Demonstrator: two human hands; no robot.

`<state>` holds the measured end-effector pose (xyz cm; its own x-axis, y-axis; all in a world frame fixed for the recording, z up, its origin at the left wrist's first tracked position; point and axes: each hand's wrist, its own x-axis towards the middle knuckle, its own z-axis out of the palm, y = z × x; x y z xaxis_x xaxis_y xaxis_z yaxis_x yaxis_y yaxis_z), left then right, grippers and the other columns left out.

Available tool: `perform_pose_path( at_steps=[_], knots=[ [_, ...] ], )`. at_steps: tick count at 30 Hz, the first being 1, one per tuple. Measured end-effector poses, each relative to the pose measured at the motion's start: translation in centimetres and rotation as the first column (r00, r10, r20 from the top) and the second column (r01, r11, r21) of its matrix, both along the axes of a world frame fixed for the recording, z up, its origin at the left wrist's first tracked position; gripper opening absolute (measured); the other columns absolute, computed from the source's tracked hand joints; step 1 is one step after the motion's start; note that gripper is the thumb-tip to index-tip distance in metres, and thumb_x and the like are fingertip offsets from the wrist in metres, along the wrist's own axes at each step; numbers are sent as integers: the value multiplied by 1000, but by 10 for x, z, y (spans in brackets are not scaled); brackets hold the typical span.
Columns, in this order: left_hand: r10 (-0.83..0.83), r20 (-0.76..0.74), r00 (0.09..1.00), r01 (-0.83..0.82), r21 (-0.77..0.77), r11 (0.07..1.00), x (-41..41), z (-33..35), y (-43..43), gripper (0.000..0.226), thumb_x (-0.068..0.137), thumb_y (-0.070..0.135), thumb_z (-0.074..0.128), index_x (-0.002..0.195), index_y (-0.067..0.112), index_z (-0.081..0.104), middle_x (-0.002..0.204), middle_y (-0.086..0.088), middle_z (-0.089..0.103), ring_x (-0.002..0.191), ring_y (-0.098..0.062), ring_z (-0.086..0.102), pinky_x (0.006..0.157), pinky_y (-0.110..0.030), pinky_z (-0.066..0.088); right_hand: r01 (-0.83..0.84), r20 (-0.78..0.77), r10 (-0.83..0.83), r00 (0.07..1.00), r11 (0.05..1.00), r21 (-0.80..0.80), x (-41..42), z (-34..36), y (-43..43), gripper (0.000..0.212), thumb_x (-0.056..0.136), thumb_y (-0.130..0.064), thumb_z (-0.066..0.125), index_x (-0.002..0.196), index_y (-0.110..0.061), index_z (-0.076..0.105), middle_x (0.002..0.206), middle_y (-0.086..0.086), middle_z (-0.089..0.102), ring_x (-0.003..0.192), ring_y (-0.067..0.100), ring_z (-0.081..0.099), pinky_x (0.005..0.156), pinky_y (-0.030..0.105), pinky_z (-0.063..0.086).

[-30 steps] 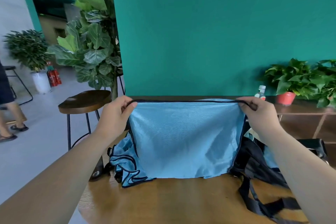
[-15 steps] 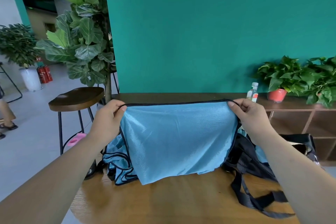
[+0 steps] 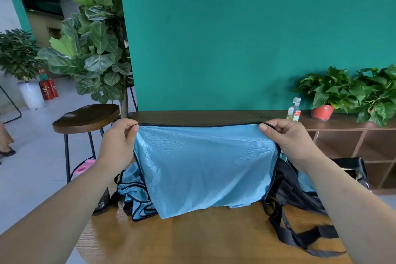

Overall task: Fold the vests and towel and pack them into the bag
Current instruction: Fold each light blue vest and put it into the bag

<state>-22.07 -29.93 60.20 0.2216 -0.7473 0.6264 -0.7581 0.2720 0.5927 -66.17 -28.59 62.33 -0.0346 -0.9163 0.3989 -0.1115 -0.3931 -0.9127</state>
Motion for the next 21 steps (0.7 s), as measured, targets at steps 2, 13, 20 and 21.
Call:
perform_pose_path(
  at_steps=[2, 13, 20, 21],
  knots=[
    [4, -1, 1000, -4, -17, 1000, -1, 3, 1, 18, 108, 21, 55, 121, 16, 66, 107, 3, 67, 97, -14, 61, 86, -29, 45, 14, 4, -14, 1000, 1000, -21, 1, 2, -1, 18, 89, -29, 79, 92, -11, 79, 85, 11, 72, 80, 20, 62, 84, 40, 50],
    [74, 350, 934, -1, -203, 979, 5, 47, 4, 12, 102, 19, 67, 107, 14, 77, 98, -3, 76, 87, -27, 65, 78, -41, 54, 298, -292, -319, 902, 948, -116, -7, 28, -7, 8, 88, -22, 85, 88, -24, 78, 84, -9, 75, 75, 7, 65, 78, 29, 55],
    [-25, 210, 977, 27, -8, 1000, -8, 118, 2, 11, 108, 20, 57, 114, 16, 66, 102, 0, 69, 58, -16, 72, 67, -33, 58, 476, -515, -583, 629, 812, -338, 3, 84, -9, 9, 91, -33, 79, 90, -28, 72, 83, -11, 69, 82, 22, 65, 71, 30, 45],
    [-27, 104, 994, 28, -3, 1000, -13, 129, 3, 12, 109, 21, 55, 115, 17, 64, 103, 3, 65, 55, -15, 72, 66, -35, 61, 505, -472, -607, 639, 795, -338, 6, 94, -7, 10, 91, -36, 78, 92, -29, 71, 81, -9, 67, 81, 23, 63, 71, 31, 46]
  ],
)
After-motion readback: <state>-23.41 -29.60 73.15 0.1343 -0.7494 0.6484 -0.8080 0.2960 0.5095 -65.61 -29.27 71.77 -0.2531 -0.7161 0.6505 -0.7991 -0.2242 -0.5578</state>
